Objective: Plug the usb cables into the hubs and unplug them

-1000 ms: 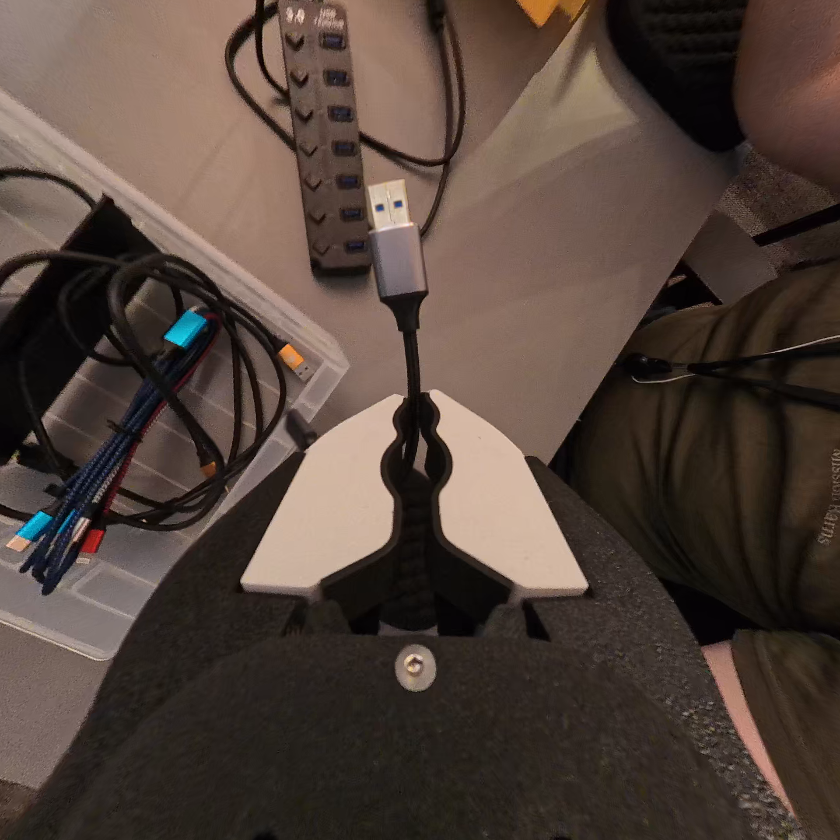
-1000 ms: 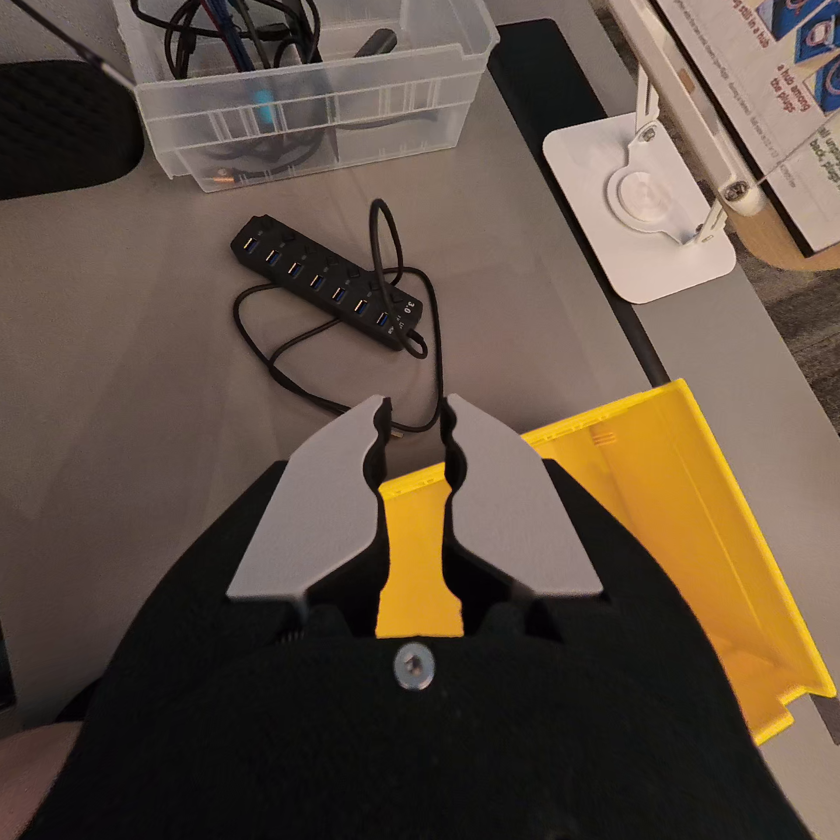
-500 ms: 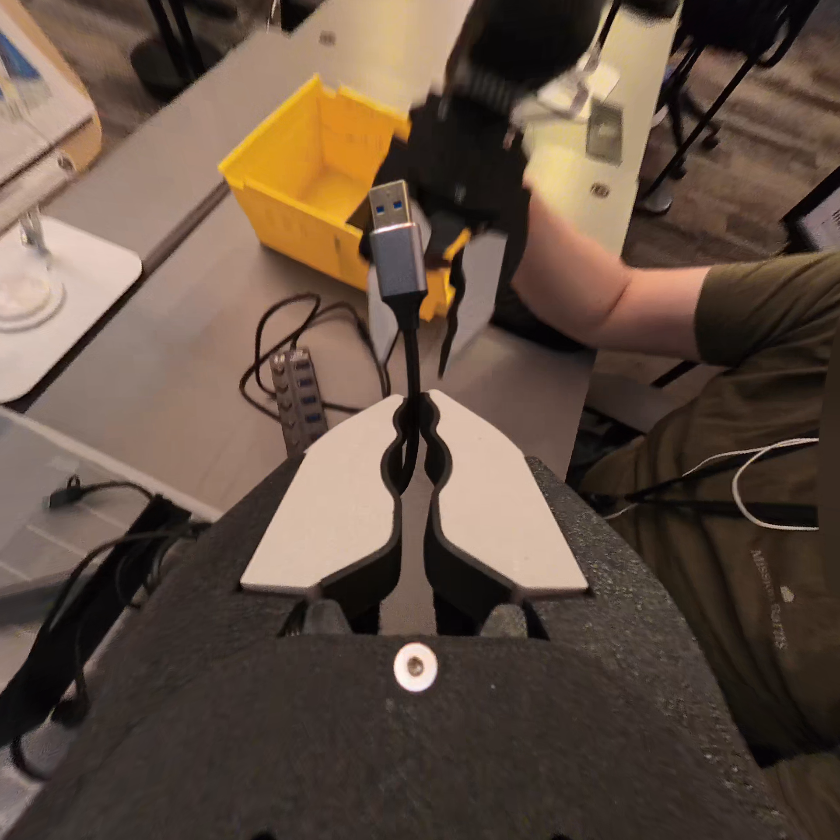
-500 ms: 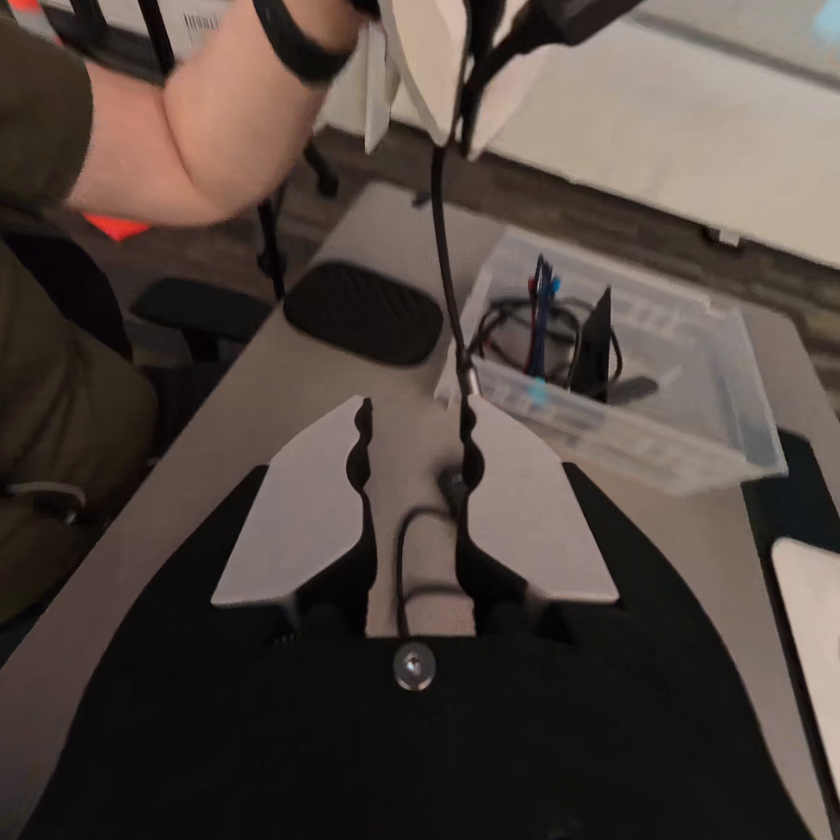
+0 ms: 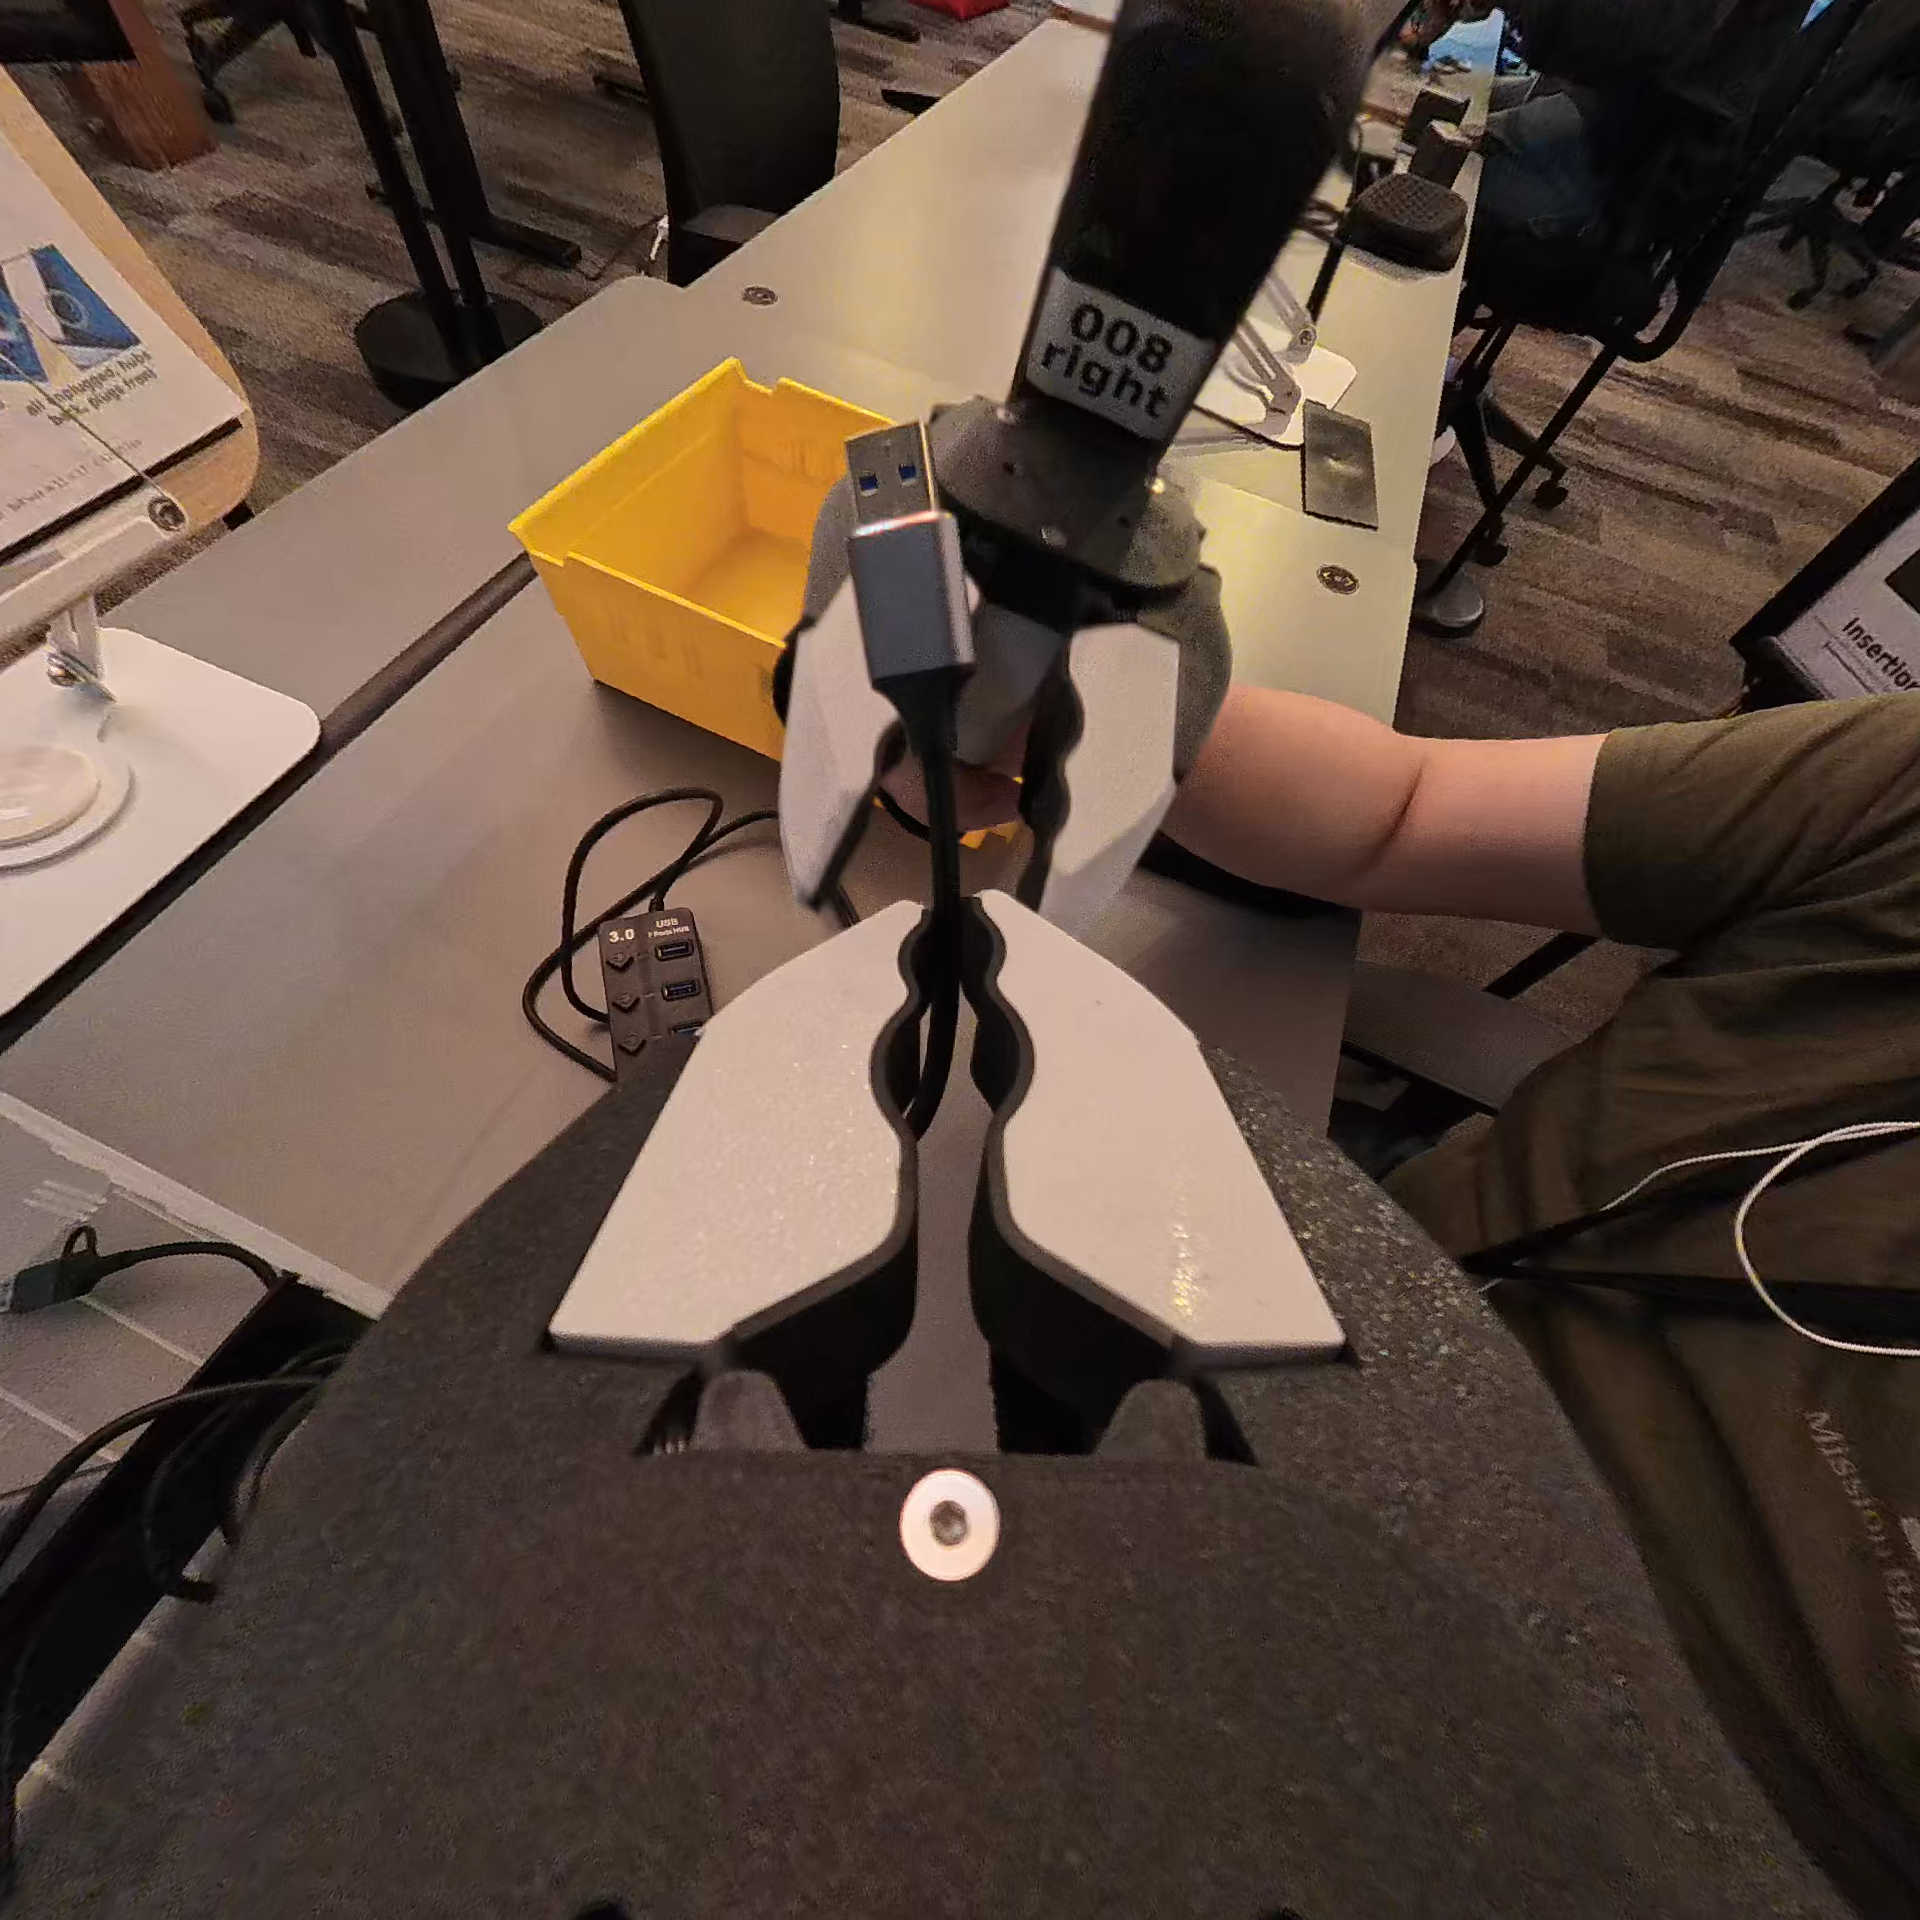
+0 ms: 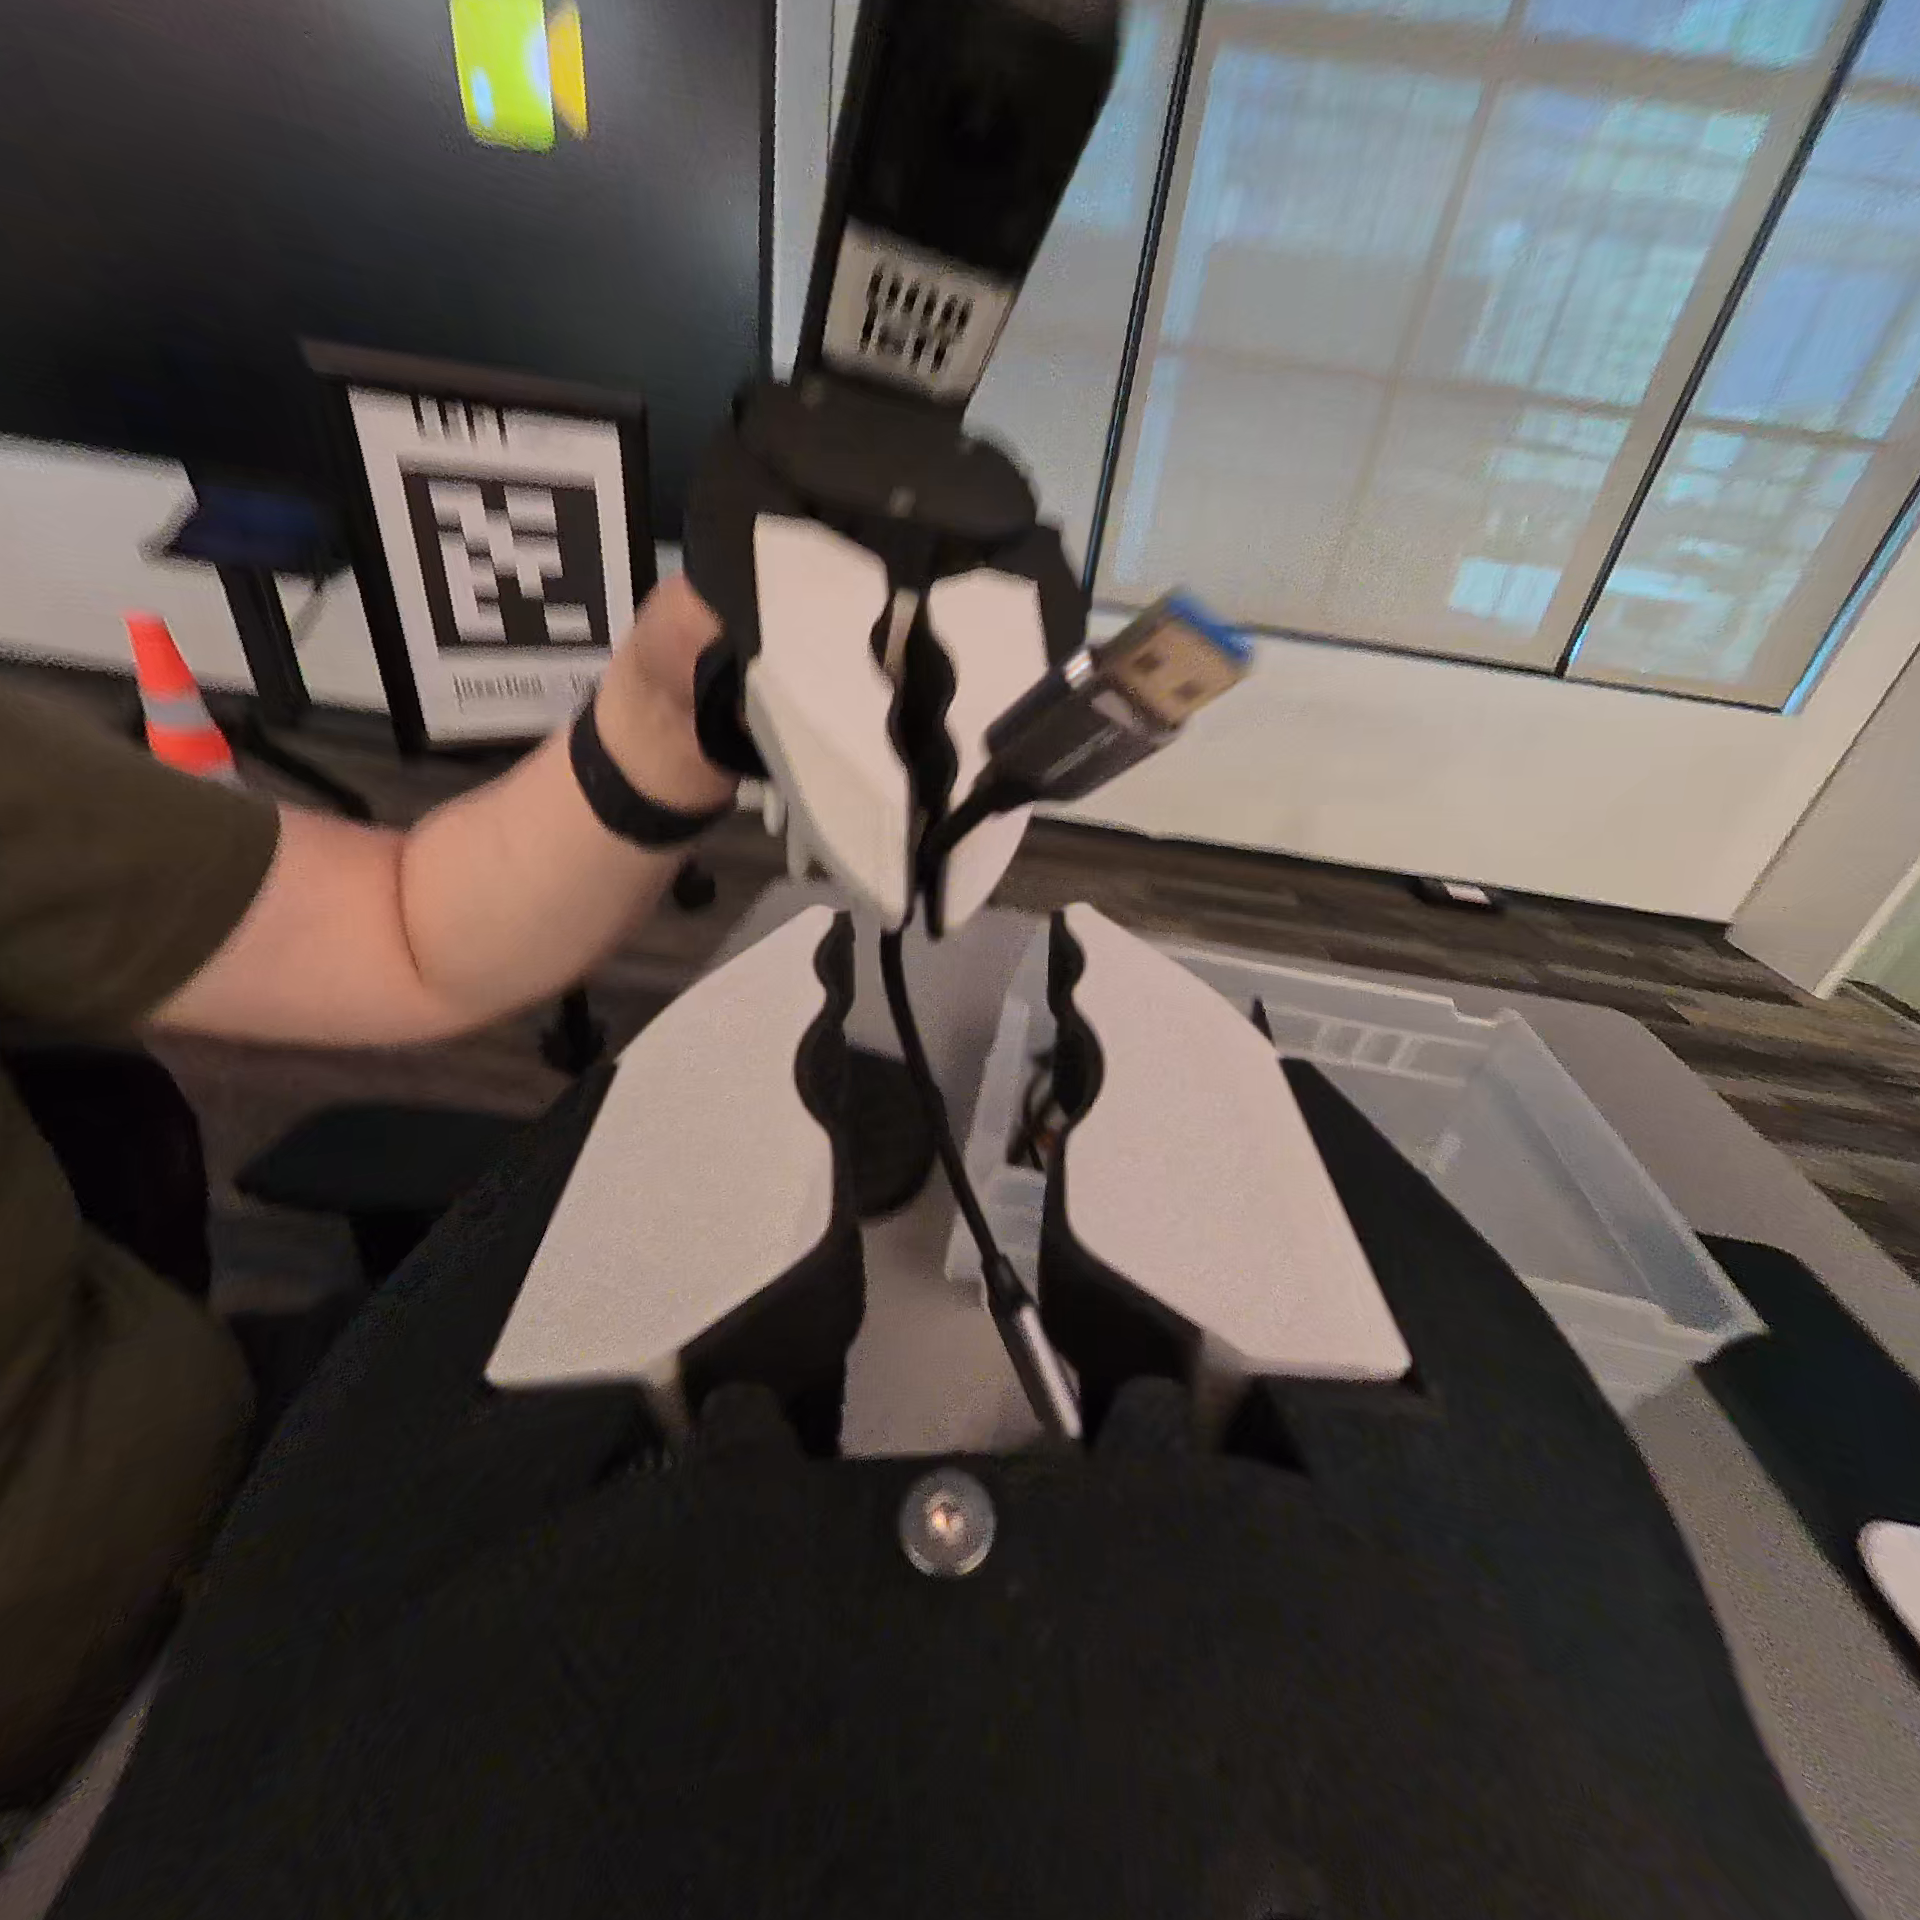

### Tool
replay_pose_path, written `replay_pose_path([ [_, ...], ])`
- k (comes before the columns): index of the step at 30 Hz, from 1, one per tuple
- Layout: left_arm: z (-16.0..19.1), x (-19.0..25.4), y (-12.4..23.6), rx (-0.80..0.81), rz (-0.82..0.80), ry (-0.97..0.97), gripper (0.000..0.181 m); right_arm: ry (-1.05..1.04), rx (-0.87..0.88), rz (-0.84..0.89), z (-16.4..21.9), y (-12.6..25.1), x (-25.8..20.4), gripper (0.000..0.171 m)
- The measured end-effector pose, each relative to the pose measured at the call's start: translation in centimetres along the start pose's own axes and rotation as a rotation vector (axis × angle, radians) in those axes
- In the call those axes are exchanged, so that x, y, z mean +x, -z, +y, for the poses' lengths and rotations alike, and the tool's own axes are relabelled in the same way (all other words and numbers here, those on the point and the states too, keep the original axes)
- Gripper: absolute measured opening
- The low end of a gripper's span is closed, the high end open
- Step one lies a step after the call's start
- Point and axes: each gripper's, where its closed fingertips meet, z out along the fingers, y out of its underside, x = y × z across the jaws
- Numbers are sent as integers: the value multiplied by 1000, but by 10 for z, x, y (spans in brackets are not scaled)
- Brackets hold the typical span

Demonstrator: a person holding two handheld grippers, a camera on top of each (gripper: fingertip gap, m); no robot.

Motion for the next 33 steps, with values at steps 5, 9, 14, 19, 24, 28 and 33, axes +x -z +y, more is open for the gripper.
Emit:
replay_pose_path([
  [5, 3, -1, -4, 34, -10, 4, 4, -258, 213, -33, -21, 4, 10, 28],
  [9, 6, -9, -5, 47, -63, -11, 4, -341, 228, -17, -20, 6, 17, 13],
  [14, 23, -22, -18, 16, -150, -7, 18, -284, 39, 9, -6, 7, 15, 8],
  [19, 89, -52, -40, -122, -369, 13, 53, -320, -396, -4, 34, 38, 7, 8],
  [24, 152, -76, -92, -311, -465, 44, 63, -399, -776, -118, 90, 79, -20, 8],
  [28, 169, -93, -116, -427, -528, -11, 69, -403, -1038, -397, 144, 116, -59, 8],
  [33, 175, -124, -118, -482, -625, 2, 69, -494, -1262, -397, 189, 125, -60, 7],
])
